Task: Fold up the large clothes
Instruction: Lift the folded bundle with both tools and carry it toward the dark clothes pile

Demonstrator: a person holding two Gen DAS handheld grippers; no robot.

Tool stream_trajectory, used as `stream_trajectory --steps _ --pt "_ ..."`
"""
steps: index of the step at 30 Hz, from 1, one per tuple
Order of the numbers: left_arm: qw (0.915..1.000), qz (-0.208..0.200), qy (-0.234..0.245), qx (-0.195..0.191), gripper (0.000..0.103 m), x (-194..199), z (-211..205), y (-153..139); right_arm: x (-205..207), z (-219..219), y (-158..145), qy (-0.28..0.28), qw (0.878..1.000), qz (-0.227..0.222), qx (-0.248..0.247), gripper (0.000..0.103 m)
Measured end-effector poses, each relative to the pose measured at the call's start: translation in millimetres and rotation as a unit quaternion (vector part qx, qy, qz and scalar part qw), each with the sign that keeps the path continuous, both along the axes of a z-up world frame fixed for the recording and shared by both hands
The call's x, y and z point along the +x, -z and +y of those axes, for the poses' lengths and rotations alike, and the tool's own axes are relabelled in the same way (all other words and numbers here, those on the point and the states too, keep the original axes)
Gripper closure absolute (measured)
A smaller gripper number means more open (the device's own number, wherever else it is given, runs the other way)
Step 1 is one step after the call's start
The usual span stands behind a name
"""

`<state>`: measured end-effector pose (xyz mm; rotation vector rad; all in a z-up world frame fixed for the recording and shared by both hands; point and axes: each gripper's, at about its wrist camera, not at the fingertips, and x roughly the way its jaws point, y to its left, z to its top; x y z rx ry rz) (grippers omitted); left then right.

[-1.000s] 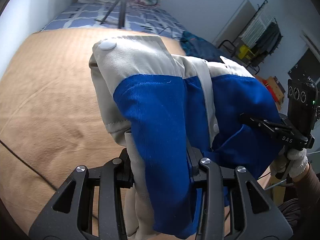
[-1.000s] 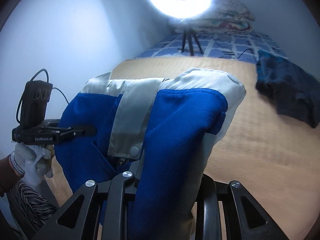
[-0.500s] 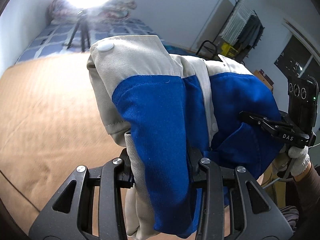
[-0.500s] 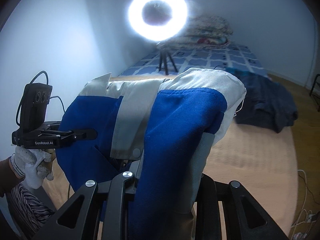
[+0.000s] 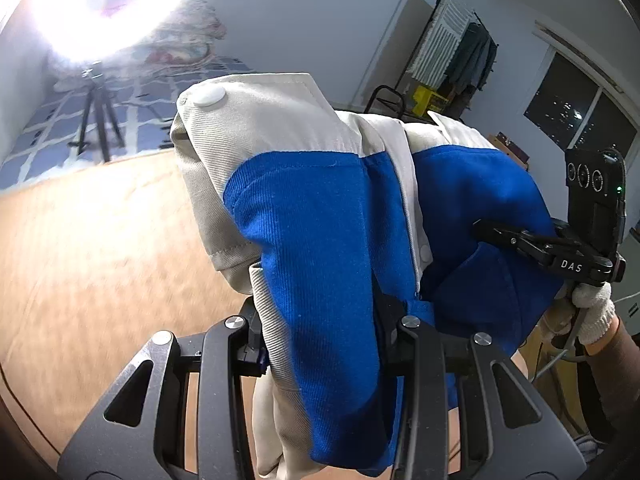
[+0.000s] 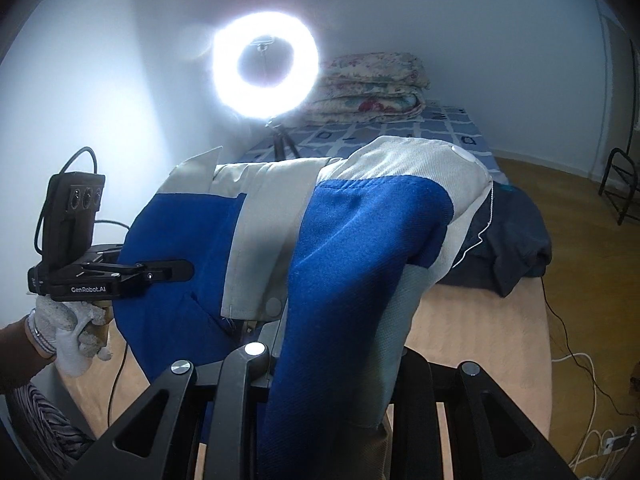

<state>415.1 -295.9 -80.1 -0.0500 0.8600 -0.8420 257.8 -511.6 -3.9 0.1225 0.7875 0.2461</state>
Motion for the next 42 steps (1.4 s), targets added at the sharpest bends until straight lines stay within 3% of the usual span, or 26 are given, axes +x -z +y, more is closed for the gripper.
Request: stream_trajectory --steps 12,29,42 --pt "0.9993 -0.006 0.032 -0.021 0.067 93.9 -72.7 3.8 73.2 -74.4 14.6 0.033 0.999 -0.017 0.019 0.079" --pt "0.9987 -0.028 0.016 -0.039 0.067 219.1 -152.9 -12.6 189.2 -147.8 -6.6 0.053 0.998 -0.04 0.006 0.079" --pt "0.9993 0.027 -0.012 -0.025 0.067 294.9 -175.9 50.4 255.0 -173.3 38.0 0.088 0.996 0.009 -0.008 0.079"
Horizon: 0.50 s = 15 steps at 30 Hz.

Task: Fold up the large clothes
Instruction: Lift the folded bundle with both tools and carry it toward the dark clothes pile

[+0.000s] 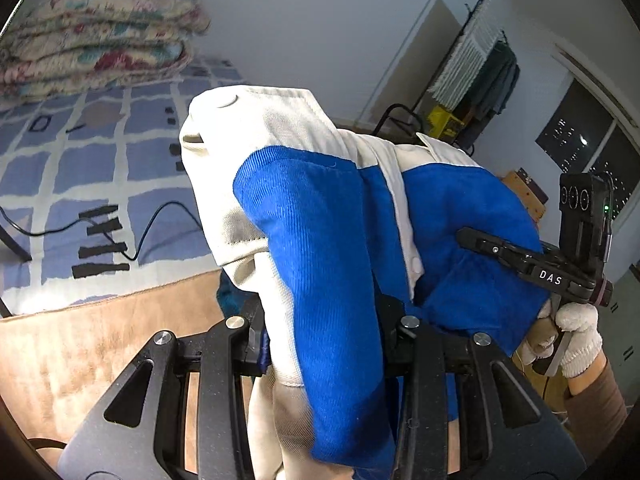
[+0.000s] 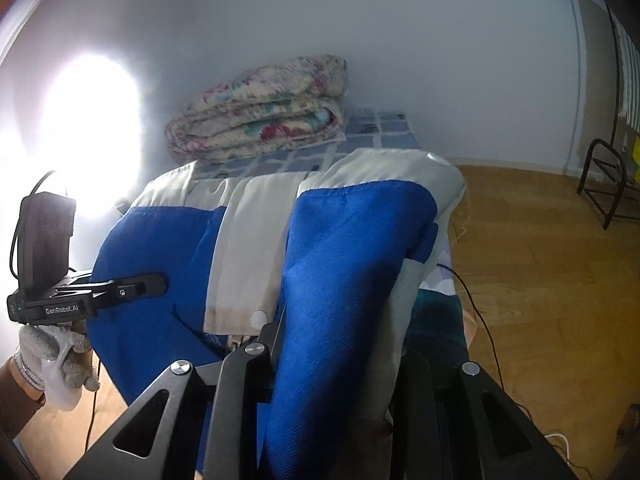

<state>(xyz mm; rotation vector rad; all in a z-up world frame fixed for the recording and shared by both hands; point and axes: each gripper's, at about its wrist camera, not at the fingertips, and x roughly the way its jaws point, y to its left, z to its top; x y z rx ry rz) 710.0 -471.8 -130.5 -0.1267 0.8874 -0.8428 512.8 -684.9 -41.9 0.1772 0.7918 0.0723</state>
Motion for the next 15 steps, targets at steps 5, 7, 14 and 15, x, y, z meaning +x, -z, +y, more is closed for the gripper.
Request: stream_trajectory --steps 5,7,14,15 --pt "1.0 0.004 -0.003 0.002 0.067 5.2 -1.2 12.3 5.6 -11.4 12.0 0.008 1.0 0.013 0.007 0.079" --pt "1.0 0.005 -0.004 0.003 0.067 6.6 -1.8 15.3 12.0 -14.5 14.3 0.009 1.0 0.019 0.01 0.078" --pt "0.9993 -0.008 -0.015 0.033 0.055 2.3 -4.9 17.6 19.7 -23.5 28.7 0.044 0.998 0.047 -0.001 0.063" --pt "0.9989 -0.01 -0.022 0.041 0.048 1.7 -4.1 17.6 25.9 -24.1 30.4 0.053 0.997 0.051 -0.004 0.06"
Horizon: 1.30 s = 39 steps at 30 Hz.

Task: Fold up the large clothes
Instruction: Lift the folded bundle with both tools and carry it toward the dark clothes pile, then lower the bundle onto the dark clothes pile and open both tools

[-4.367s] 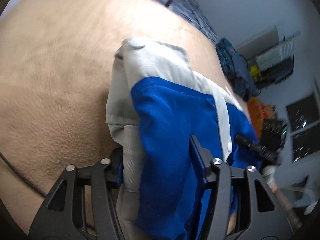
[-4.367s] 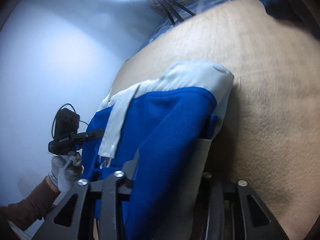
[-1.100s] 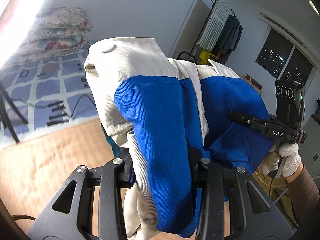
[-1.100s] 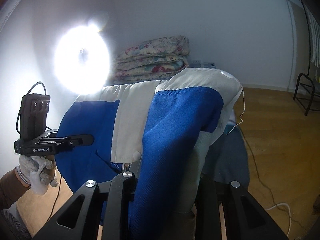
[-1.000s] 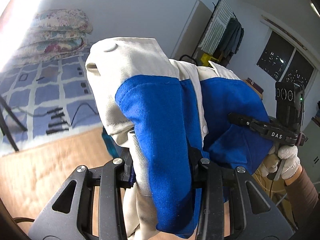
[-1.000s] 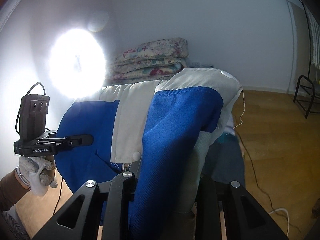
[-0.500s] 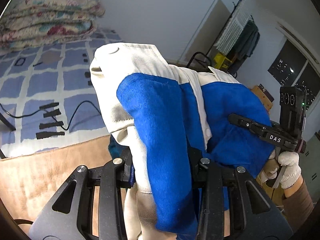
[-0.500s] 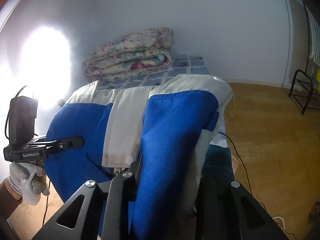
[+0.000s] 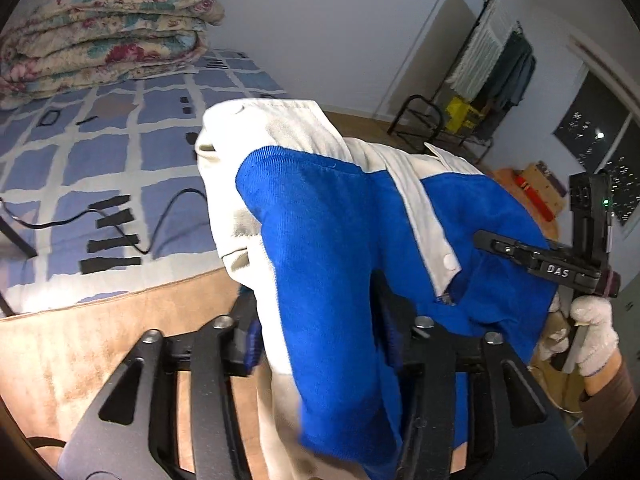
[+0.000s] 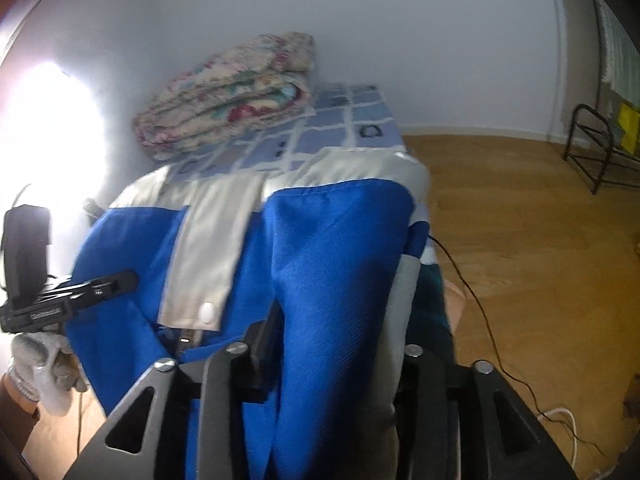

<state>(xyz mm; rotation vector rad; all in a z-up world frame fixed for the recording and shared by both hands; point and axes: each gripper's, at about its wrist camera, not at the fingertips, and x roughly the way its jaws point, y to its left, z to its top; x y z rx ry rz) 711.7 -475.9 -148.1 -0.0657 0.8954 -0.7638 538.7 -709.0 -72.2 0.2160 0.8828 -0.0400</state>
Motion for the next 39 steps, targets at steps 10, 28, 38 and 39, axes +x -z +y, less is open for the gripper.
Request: stream_trajectory --steps 10,28,38,39 --pt "0.9985 -0.014 -0.04 0.034 0.036 -10.4 32.0 1.0 -26.6 -16.7 -6.0 0.097 0.994 0.008 -0.058 0.032" --pt "0.9949 -0.098 -0.014 0.021 0.036 -146.7 84.6 -96.2 -121.2 27.8 -77.2 0.126 0.99 -0.031 -0.063 0.032" --pt "0.9893 -0.145 -0.007 -0.009 0.032 -274.5 134.1 -189.2 -220.7 94.7 -164.7 0.11 0.988 -0.07 -0.078 0.027" --pt "0.9878 -0.155 -0.008 -0.008 0.03 -291.6 141.2 -198.0 -230.3 101.9 -170.0 0.111 0.988 -0.072 -0.084 0.026"
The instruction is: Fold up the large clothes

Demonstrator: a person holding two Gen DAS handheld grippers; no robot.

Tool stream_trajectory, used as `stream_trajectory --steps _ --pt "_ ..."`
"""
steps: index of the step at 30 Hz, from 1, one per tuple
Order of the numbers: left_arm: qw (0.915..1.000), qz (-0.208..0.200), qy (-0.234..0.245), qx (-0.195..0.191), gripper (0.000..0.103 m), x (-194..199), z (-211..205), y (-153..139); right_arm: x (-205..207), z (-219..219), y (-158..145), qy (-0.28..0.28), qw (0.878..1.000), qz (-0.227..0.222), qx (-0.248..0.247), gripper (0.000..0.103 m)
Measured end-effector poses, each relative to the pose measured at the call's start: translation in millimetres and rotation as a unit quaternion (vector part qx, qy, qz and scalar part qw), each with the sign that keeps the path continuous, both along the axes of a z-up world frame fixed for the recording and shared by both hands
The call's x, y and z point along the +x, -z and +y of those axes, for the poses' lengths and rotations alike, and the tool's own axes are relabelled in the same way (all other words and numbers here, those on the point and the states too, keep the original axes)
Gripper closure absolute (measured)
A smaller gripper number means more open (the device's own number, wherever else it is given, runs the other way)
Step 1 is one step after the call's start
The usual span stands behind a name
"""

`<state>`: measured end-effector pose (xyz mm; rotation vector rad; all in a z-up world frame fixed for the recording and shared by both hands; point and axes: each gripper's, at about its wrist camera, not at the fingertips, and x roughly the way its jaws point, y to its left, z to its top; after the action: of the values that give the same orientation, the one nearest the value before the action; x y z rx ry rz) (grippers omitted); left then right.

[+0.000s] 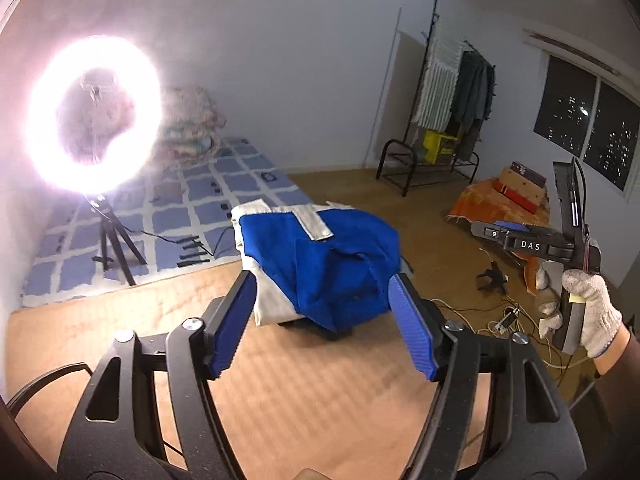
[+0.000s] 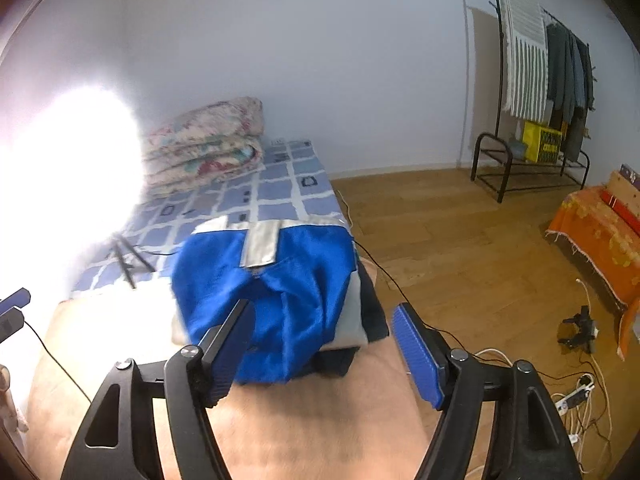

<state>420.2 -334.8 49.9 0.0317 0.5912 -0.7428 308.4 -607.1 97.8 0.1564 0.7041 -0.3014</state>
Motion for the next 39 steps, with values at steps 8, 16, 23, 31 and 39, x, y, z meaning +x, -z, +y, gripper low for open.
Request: stream_trajectory --steps 8,16,23,31,39 --pt "0.9998 -0.018 -0.009 0.0 0.028 -88.4 50.9 -27.8 -88.3 52.3 -31.5 0.0 1.0 -0.027 0.006 0.015" --pt "0.9996 -0.024 -0.013 -0.004 0.016 -155.9 87.6 -16.6 -152.3 92.4 -23.1 0.003 0.999 -0.042 0.024 0.003" --pt "0.9987 -0.025 -0.042 0.01 0.01 -191.8 109.0 9.3 -186.5 130.5 0.0 0.01 0.999 -0.051 0.016 0.0" --pt "0.9958 -0.045 -0.068 0.041 0.005 -215.5 115.5 23.6 -199.5 163.3 13.8 0.005 0.998 -0.058 -0.003 0.0" --pt "0.9907 -0.076 -0.082 0.077 0.0 -235.6 111.5 34.4 -207.9 178.8 23.7 0.017 0.997 -0.067 -0.033 0.0"
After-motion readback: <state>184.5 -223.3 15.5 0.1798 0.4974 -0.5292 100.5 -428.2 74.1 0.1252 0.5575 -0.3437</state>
